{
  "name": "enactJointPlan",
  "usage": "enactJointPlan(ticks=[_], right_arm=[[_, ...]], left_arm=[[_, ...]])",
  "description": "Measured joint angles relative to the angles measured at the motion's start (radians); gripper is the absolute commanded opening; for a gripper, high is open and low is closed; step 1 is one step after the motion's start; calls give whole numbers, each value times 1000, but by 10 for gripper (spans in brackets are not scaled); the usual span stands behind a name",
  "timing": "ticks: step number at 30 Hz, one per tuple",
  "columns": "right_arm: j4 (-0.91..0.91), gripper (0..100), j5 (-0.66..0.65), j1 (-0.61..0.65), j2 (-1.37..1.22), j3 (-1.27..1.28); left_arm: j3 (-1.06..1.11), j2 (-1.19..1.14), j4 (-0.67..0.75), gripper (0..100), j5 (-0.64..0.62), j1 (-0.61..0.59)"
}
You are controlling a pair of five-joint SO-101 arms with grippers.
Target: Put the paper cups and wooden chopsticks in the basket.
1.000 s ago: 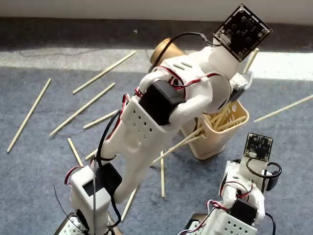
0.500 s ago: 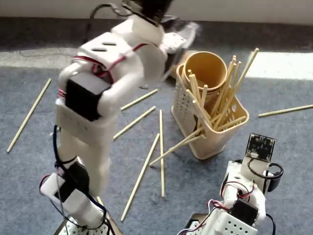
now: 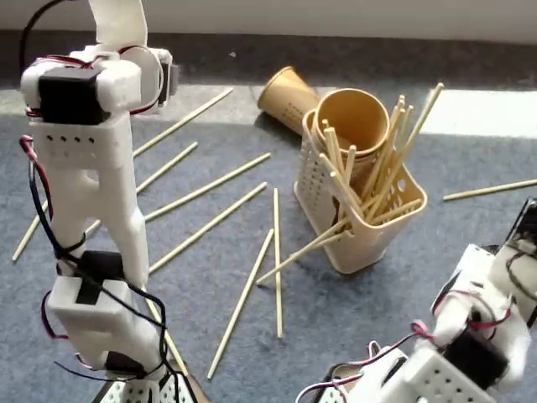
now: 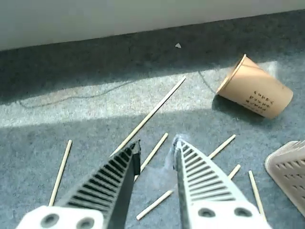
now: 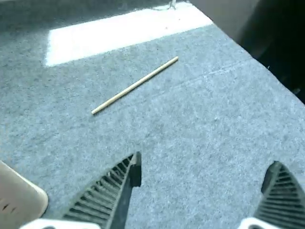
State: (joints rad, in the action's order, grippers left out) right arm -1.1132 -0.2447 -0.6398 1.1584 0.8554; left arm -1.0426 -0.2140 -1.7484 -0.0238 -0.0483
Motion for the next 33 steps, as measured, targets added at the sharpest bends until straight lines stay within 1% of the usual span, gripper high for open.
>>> enactJointPlan(ticks=[3,5,10,13,15,19,23,28,30,33], right_arm=[[-35,382,0,0,-209,-71],[-41,382,0,-2,-239,-54],[-41,382,0,-2,-152,74],[-41,382,0,-2,-28,180],[-41,382,0,-2,64,250],[-41,382,0,-3,241,374],[-41,382,0,-5,361,459],[-41,382,0,-5,437,520],[-41,382,0,-5,457,539],[-41,382,0,-5,482,552]], left_arm=[[104,-58,0,137,101,0],[210,-109,0,143,181,5],[466,-241,0,215,433,3],[577,-281,5,210,591,0],[638,-287,5,201,672,5],[713,-290,5,197,712,9],[813,-293,12,196,720,52],[982,-293,141,192,720,138],[1046,-292,213,153,720,167],[1105,-285,288,54,718,169]])
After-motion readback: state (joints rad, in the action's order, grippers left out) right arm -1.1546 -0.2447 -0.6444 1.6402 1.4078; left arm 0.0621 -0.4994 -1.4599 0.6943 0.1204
